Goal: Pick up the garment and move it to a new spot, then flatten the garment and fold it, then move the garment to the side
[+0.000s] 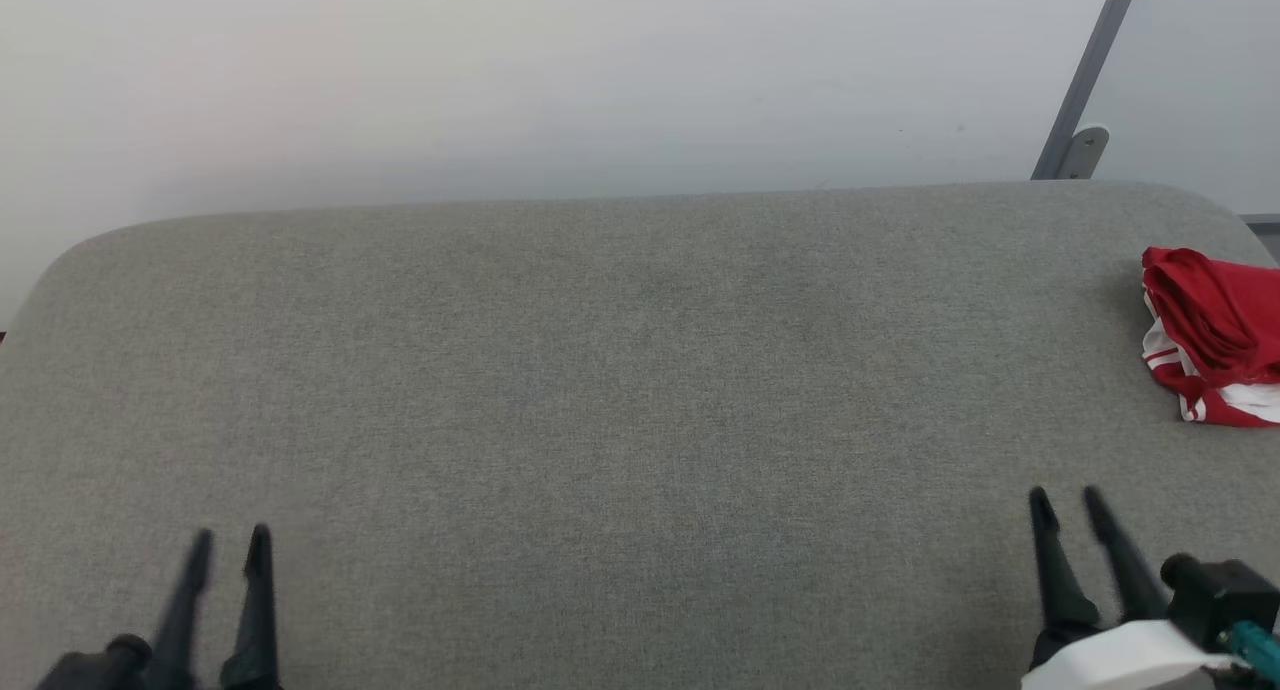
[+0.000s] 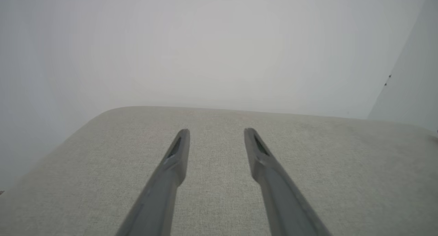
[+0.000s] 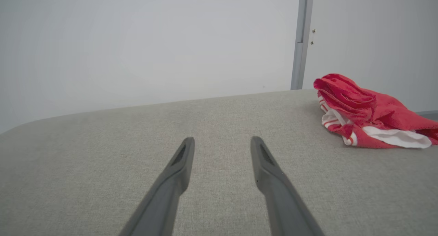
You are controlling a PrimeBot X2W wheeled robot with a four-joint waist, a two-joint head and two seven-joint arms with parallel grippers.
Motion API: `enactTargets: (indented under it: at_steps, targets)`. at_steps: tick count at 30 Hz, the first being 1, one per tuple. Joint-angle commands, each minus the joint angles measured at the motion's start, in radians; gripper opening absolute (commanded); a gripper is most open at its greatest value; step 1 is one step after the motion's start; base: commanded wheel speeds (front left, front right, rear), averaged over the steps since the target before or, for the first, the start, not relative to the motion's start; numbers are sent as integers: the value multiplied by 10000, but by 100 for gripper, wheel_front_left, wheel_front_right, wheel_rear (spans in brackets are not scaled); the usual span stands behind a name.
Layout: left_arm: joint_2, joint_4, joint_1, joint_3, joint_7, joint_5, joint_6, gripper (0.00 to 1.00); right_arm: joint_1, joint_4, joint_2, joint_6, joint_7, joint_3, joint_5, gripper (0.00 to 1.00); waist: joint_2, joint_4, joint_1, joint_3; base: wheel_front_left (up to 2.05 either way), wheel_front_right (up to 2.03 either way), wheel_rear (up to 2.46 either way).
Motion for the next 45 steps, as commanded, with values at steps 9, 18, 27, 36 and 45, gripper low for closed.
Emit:
enactTargets:
  at_steps: [9,18,27,36,45]
  targets:
    - [-260,374,-189,-45,322,-1180,-2,0,-107,267,81,0,313,-65,1195,0,-1,-6,0,5,0,0,0]
    - [-390,621,-543,-32,724,-2703,-6,0,-293,281,132,0,654,-104,2767,0,-1,-13,0,12,0,0,0]
    - [-517,807,-850,-14,1087,-4056,-10,0,-472,311,179,0,964,-146,4167,0,-1,-20,0,19,0,0,0]
    - [-631,982,-1117,9,1420,-5281,-14,0,-639,345,222,0,1253,-185,5440,0,-1,-28,0,26,0,0,0]
    - [-748,1142,-1374,34,1730,-6387,-18,0,-795,376,262,0,1521,-224,6594,0,-1,-35,0,33,0,0,0]
